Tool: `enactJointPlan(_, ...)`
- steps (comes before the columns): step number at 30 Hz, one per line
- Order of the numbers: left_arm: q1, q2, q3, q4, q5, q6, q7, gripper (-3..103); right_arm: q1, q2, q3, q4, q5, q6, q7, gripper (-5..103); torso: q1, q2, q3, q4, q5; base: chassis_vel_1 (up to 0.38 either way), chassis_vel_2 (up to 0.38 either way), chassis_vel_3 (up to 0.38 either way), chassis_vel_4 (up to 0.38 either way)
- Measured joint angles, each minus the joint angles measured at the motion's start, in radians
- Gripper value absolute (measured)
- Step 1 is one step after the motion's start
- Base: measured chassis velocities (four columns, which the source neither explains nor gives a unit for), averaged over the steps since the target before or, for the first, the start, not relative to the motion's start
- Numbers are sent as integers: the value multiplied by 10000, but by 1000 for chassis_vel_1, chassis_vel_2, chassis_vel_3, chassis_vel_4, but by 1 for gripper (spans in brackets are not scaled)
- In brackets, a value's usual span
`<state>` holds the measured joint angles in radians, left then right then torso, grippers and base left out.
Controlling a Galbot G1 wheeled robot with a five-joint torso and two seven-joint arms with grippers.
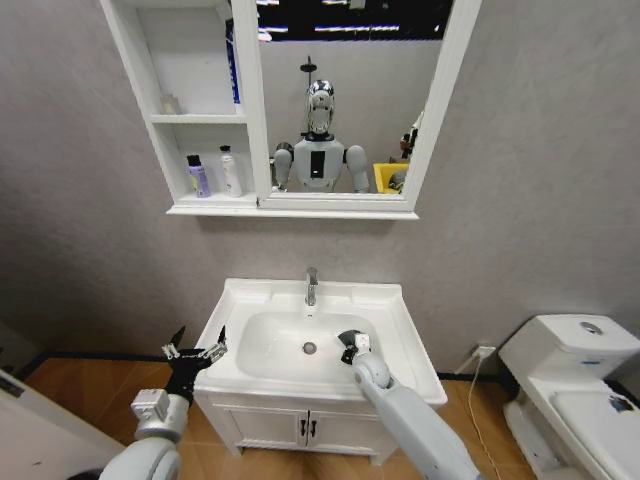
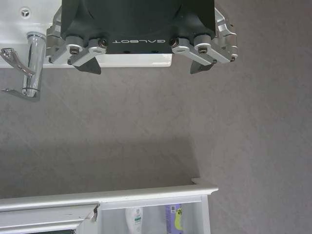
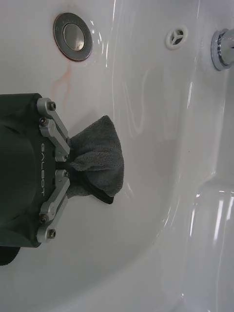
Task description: Move facial cleanser and shampoo from washbasin to cabinet, then wipe washbasin with towel.
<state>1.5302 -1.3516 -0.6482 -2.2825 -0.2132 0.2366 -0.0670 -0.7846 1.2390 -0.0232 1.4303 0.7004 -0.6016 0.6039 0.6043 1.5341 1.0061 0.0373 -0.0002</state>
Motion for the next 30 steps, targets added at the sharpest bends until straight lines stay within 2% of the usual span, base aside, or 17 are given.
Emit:
enactJointPlan(4, 0, 0, 0, 0, 0, 0, 0, 100, 156, 359, 51, -531, -125, 128, -271, 2, -1, 0, -1, -2, 0, 0, 0, 0, 0)
enactJointPlan(15, 0, 0, 0, 0, 0, 0, -1, 100, 616, 812, -39, -1174, -21, 209, -572, 2, 2, -3, 2, -1, 2, 0, 0, 0, 0)
enactJointPlan(30, 0, 0, 0, 0, 0, -1, -1, 100, 757, 1133, 60, -1602, 759, 296, -1026, 2, 1, -2, 1, -2, 1, 0, 0, 0, 0)
